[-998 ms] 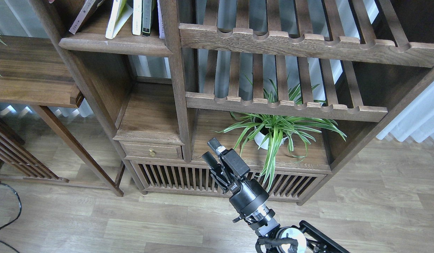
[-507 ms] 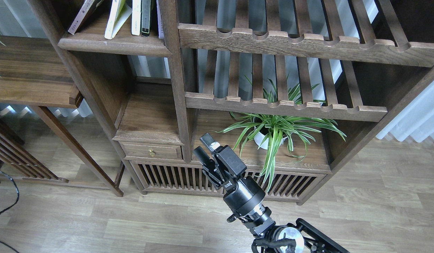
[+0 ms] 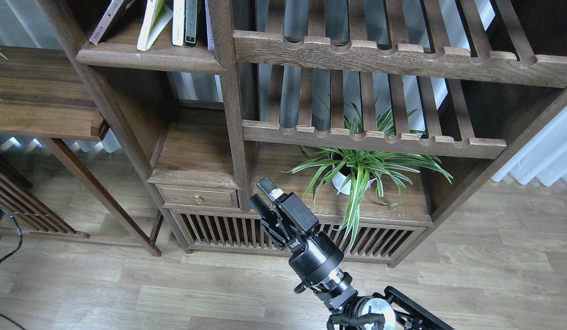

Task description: Organize books on shelf

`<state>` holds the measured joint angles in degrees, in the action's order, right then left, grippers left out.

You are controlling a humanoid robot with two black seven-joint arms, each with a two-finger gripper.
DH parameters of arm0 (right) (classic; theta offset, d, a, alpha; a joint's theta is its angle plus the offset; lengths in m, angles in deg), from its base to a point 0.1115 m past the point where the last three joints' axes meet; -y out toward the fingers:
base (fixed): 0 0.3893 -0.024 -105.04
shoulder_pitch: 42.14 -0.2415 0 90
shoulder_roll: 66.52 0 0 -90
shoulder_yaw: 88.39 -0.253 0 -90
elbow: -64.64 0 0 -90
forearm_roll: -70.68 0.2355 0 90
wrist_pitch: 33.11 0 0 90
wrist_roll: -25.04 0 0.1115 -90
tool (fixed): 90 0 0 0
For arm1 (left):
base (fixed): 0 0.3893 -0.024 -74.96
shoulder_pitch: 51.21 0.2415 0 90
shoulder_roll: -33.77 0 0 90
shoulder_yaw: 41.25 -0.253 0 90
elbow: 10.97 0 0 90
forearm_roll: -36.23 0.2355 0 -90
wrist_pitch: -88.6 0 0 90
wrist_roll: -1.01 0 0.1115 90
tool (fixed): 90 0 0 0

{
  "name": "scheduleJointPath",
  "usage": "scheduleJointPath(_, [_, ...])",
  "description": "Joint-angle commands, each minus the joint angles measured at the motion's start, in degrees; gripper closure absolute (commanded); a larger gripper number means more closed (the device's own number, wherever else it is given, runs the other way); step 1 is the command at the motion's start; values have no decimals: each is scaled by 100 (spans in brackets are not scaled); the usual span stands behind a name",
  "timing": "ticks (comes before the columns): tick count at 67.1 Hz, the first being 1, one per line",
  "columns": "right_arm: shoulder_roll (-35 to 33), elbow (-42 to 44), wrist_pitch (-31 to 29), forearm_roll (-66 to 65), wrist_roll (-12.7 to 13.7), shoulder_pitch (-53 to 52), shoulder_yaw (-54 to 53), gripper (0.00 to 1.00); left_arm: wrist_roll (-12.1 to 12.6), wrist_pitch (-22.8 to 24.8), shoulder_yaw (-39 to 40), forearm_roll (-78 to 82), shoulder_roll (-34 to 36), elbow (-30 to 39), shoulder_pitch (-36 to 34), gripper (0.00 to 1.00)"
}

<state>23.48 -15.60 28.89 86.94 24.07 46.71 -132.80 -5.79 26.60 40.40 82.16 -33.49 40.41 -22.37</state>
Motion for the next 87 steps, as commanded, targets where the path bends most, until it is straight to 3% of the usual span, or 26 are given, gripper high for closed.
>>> scheduleJointPath(1, [0, -80, 0, 0, 0, 0, 3, 17, -190, 0, -88, 285, -7, -119, -10, 100])
scheduleJointPath(9, [0, -98, 0, 0, -9, 9, 3, 18, -374, 0, -360, 347, -7, -225, -54, 100])
scheduleJointPath(28, [0, -115, 0, 0, -9, 35, -6, 17, -1095, -13, -1475, 356, 11, -927, -475, 100])
scheduleJointPath(55, [0, -194, 0, -26, 0, 264, 20, 18, -1455, -374, -1740, 400, -7, -1490, -757, 100])
scheduleJointPath(74, [0, -212, 0, -26, 0, 290, 20, 19, -1640, -374, -1907, 400, -59, -1772, -739, 100])
scheduleJointPath(87, [0, -212, 0, -61, 18, 308, 29, 19, -1772, -374, -2083, 338, -297, -2325, -810, 100])
